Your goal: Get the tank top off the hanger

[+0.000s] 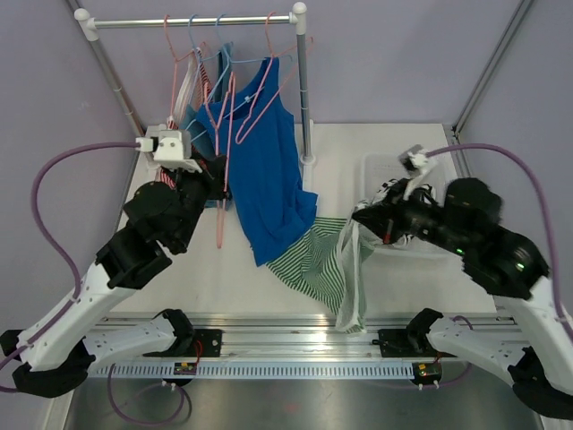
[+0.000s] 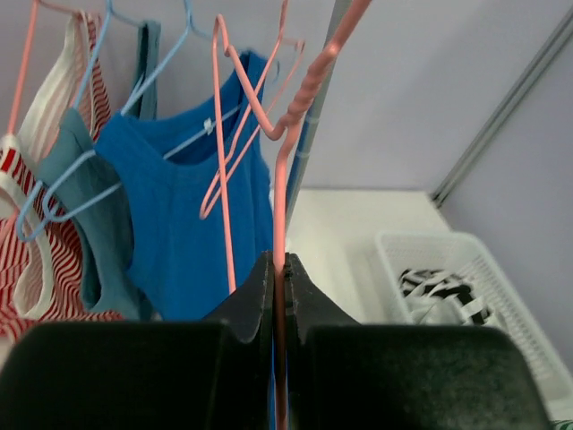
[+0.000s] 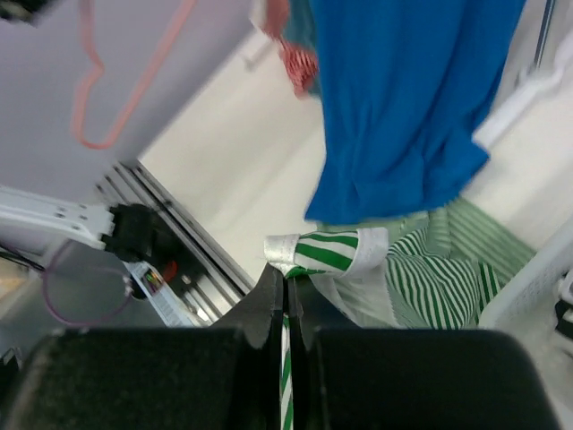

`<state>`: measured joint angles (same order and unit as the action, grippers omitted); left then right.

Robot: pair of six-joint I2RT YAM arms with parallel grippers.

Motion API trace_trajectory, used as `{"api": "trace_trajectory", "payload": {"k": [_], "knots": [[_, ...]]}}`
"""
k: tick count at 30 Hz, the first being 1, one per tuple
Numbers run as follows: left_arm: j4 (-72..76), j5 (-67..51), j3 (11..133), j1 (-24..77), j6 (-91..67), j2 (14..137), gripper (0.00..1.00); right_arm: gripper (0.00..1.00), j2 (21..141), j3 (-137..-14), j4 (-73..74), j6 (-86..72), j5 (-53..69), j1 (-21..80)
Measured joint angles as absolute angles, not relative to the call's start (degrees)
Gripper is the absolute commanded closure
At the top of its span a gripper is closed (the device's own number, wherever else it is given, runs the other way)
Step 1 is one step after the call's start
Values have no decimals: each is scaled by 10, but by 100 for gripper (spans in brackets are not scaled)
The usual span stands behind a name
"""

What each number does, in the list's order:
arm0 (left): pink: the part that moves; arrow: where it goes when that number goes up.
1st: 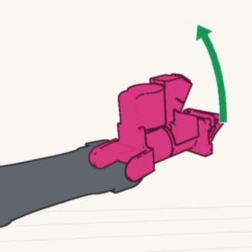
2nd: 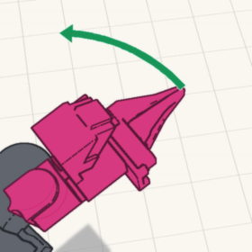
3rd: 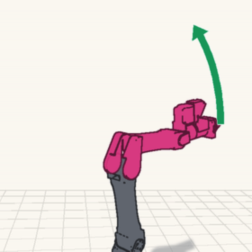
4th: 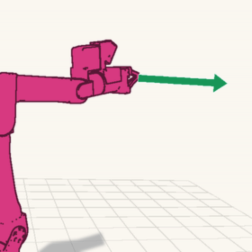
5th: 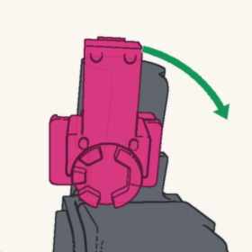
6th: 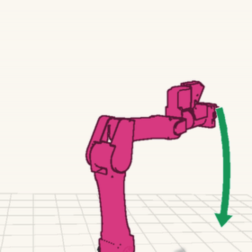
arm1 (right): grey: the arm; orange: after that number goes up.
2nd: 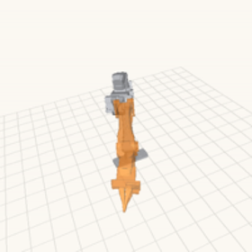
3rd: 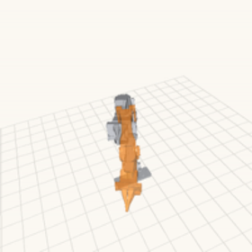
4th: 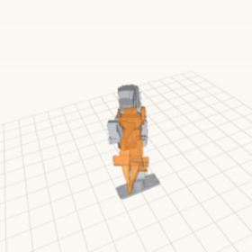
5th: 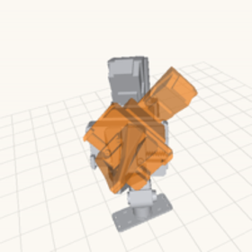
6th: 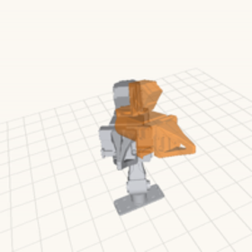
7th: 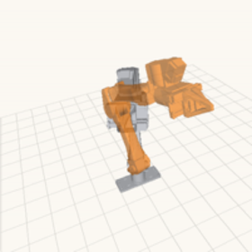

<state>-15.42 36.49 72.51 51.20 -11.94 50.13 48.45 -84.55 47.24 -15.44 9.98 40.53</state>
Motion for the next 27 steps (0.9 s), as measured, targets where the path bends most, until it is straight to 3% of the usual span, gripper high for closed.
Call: {"api": "trace_trajectory", "payload": {"k": [5, 6, 7, 9, 10, 19, 27], "knots": [[-233, 349, 735, 475, -147, 543, 100, 96, 598, -685, 402, -179, 92, 405], [-246, 343, 741, 466, -151, 548, 100, 82, 633, -654, 384, -185, 89, 405], [-258, 334, 748, 454, -156, 553, 100, 49, 670, -627, 372, -191, 85, 405], [-276, 306, 765, 429, -164, 560, 100, 7, 721, -587, 362, -201, 69, 405], [-281, 288, 773, 413, -167, 564, 100, 1, 739, -570, 359, -209, 61, 405], [-328, 113, 886, 319, -181, 644, 100, 1, 677, -548, 336, -218, 9, 405], [-378, 45, 1002, 285, -178, 761, 100, 0, 648, -548, 328, -219, 6, 405]]}}
